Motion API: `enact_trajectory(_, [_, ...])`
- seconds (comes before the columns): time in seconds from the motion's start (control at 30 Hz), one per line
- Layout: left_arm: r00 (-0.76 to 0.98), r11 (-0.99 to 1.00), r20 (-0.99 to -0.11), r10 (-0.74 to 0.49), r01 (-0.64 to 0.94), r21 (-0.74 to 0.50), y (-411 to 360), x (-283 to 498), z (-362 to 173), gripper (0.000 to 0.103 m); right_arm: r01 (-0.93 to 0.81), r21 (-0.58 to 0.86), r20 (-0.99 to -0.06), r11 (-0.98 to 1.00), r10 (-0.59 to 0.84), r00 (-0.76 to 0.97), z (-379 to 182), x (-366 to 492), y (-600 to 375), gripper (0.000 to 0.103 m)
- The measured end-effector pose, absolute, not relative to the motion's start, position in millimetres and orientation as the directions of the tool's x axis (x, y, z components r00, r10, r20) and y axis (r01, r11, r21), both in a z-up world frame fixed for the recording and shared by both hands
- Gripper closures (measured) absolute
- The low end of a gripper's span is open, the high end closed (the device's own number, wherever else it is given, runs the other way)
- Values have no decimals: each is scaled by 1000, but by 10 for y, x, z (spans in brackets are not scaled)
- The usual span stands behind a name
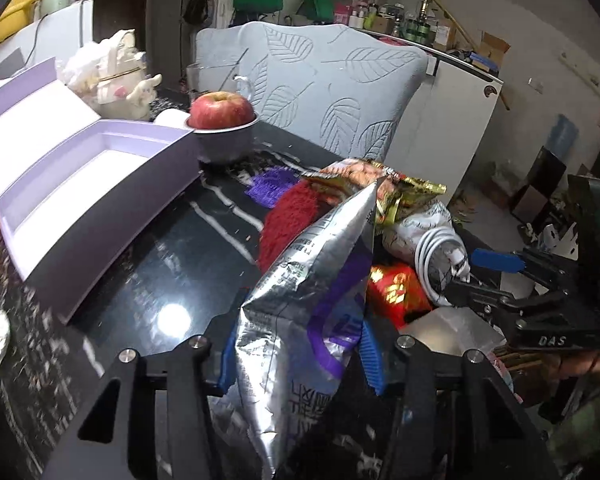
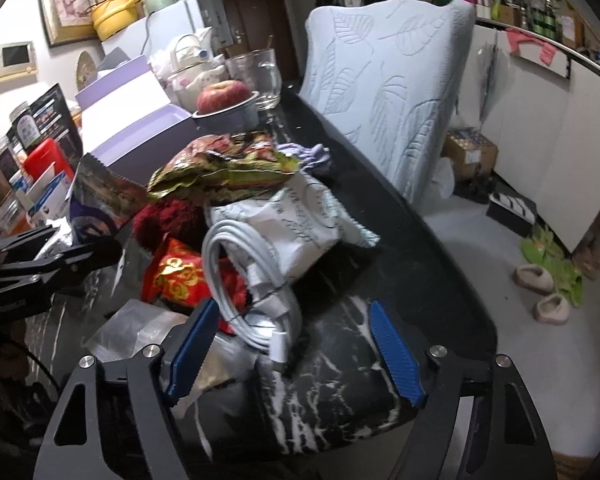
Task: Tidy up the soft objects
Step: 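Grasp the silver chip bag with the left gripper while the right gripper grasps the white cable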
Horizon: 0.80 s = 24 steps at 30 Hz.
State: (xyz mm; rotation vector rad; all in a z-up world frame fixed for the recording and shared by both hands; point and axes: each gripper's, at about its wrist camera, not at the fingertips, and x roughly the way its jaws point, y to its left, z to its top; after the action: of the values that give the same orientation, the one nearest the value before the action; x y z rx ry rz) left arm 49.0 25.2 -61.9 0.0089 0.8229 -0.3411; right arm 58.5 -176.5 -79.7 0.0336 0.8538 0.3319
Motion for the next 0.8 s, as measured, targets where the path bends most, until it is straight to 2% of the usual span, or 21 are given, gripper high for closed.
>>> enact_trajectory(0.07, [624, 948, -727, -289, 292, -126, 296, 444, -637, 54, -294, 155, -732, 943, 309, 607, -801, 577, -1714, 26])
enact_trajectory(0.27, [622, 960, -739, -259, 252, -125, 420, 364, -708, 54, -350, 134, -751, 927, 325, 575, -877, 599, -1524, 40])
enact_trajectory(0.33, [622, 961, -740, -257, 244, -129, 447, 363, -730, 54, -365, 155, -748, 918, 351, 563, -893, 582, -1499, 51])
enact_trajectory(0.5, [617, 963, -746, -251, 236, -128, 450, 357, -785, 54, -354, 134, -745, 926, 329, 580, -865, 553, -1525, 66])
enact_trajectory(0.63, [612, 964, -752, -246, 235, -124, 420, 361, -828, 54, -350, 91, -743, 932, 298, 599, -837, 503, -1532, 85])
enact_trajectory(0.8, [596, 962, -761, -255, 232, -140, 398, 375, -905, 54, -365, 97, -758, 926, 306, 576, -842, 444, -1602, 86])
